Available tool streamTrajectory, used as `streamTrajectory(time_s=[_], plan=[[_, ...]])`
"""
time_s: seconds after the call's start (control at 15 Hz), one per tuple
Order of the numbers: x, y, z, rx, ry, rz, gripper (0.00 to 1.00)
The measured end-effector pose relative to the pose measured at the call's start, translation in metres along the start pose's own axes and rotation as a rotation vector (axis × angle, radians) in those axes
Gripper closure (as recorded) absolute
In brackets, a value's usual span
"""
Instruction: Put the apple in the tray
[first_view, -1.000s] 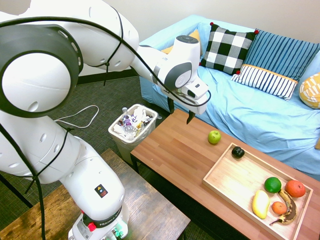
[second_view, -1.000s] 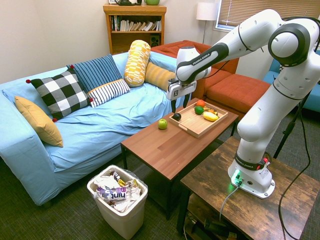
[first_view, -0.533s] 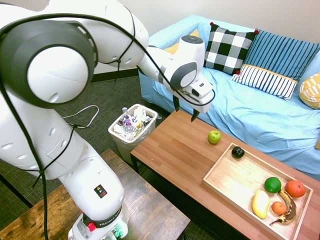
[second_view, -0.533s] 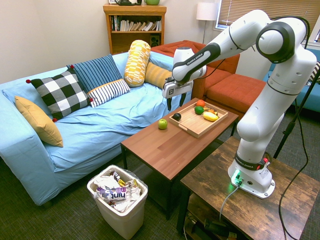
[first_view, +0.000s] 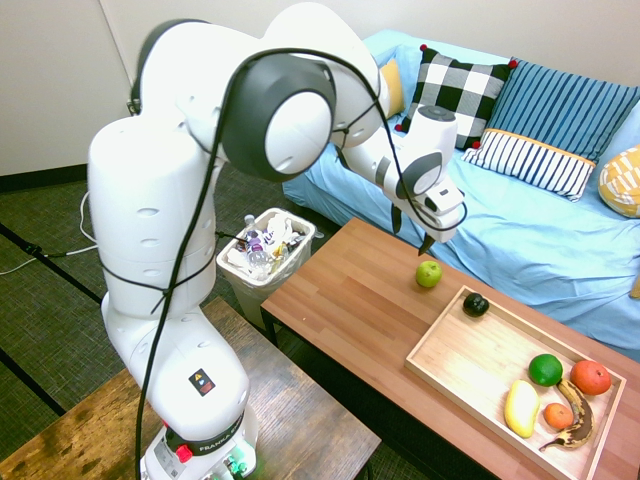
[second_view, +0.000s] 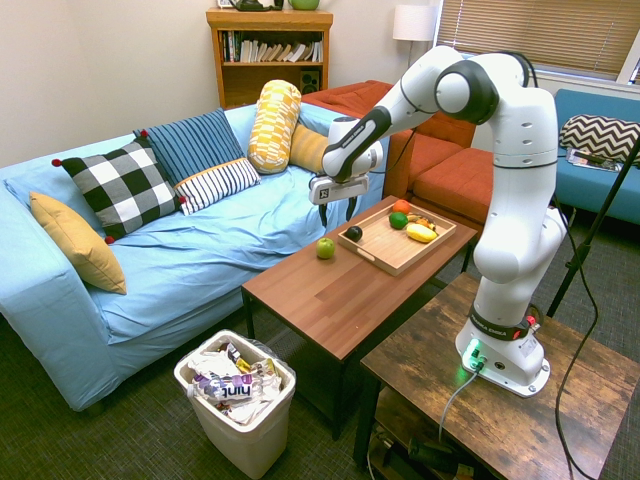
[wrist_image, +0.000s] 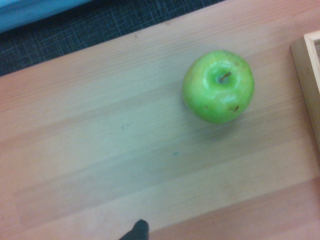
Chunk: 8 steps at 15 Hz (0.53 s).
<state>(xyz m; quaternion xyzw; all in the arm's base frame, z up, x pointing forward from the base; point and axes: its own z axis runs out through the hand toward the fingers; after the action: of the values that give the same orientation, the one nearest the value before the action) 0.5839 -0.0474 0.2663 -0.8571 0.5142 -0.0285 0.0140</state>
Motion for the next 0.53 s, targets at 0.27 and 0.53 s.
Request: streamTrajectory(time_s=[0.27, 0.53], plan=[[0.029, -0.030, 0.042, -0.011, 0.010, 0.039, 0.00], [0.046, -0.047, 0.089, -0.020, 0.004, 0.069, 0.00]])
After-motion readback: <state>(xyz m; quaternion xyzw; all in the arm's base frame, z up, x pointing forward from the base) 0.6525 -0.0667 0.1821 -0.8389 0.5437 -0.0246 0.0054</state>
